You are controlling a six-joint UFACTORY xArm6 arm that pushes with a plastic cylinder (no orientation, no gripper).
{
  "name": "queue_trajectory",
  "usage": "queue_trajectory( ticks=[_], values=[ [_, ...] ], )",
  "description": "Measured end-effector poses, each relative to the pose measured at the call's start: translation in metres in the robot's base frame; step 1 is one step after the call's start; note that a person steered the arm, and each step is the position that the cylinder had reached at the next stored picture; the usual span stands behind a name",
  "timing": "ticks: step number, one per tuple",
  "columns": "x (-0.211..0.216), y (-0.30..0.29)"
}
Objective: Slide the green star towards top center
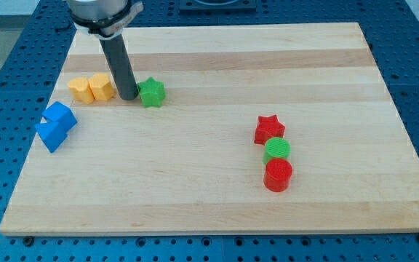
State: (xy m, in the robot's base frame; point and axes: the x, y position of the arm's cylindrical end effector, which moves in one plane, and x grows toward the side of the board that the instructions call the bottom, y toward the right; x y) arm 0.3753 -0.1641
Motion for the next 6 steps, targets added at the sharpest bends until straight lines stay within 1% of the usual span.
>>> queue_trajectory(
  ticks=[1, 2, 4, 5, 6],
  values=[
    [0.003, -0.001],
    [0.019, 0.009],
    [0.043, 0.046],
    [0.031, 0.060],
    [0.002, 0.061]
  ],
)
